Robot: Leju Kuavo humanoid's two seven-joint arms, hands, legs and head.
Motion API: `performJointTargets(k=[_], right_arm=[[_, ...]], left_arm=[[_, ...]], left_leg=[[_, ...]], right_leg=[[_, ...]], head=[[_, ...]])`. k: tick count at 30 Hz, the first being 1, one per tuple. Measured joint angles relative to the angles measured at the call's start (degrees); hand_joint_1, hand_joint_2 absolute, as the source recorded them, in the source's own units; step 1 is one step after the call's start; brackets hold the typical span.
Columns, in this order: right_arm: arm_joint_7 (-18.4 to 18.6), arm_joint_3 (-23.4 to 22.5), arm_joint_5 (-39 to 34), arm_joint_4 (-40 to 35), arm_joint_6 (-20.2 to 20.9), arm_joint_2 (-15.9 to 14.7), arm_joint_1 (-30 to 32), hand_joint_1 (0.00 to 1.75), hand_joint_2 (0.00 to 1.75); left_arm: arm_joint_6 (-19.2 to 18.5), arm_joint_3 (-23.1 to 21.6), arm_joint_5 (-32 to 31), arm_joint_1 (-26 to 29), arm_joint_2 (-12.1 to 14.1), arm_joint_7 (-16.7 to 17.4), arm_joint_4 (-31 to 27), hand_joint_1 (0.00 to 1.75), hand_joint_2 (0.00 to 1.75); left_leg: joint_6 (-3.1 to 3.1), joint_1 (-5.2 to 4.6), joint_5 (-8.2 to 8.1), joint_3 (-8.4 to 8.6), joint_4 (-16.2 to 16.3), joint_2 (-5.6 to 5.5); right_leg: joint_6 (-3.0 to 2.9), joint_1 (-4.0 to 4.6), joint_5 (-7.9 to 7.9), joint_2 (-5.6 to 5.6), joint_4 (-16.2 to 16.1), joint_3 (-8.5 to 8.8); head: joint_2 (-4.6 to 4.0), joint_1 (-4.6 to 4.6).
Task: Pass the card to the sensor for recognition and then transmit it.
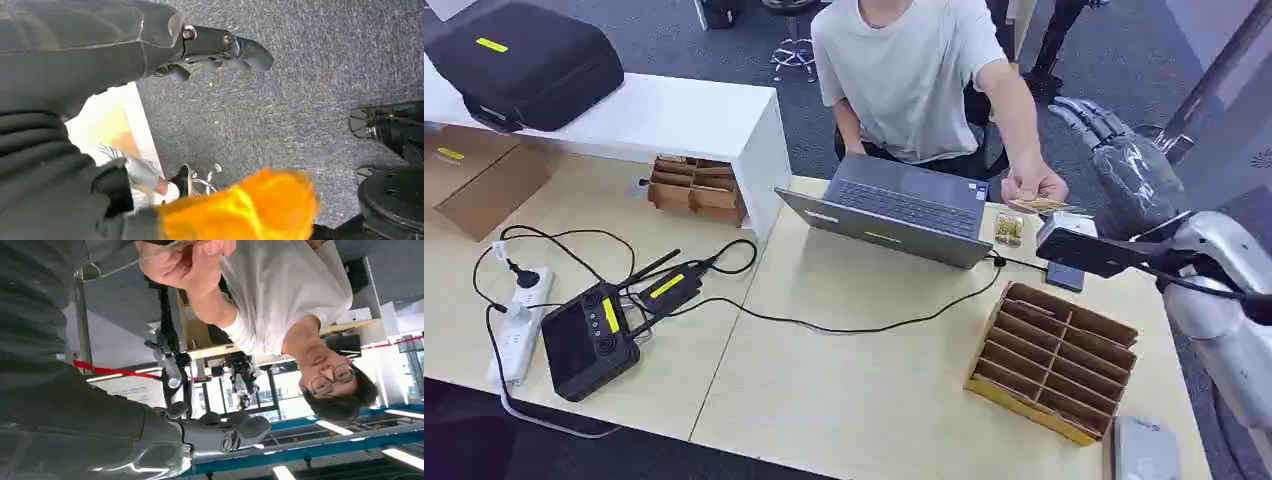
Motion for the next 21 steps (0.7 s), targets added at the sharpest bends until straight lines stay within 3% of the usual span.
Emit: performJointTargets(k=[21], right_arm=[[-1.5,-0.1,-2.6,0.1,0.0,0.1,1.0,1.75,1.75]], left_arm=[[-1.1,0.6,-1.9,-0.3,0.0,-1.7,0.7,0.00,0.00]], left_leg=[[0.00,0.00,0.00,0.00,0.0,0.00]], right_leg=[[0.00,0.00,0.00,0.01,0.0,-0.02]], head=[[0.00,0.00]])
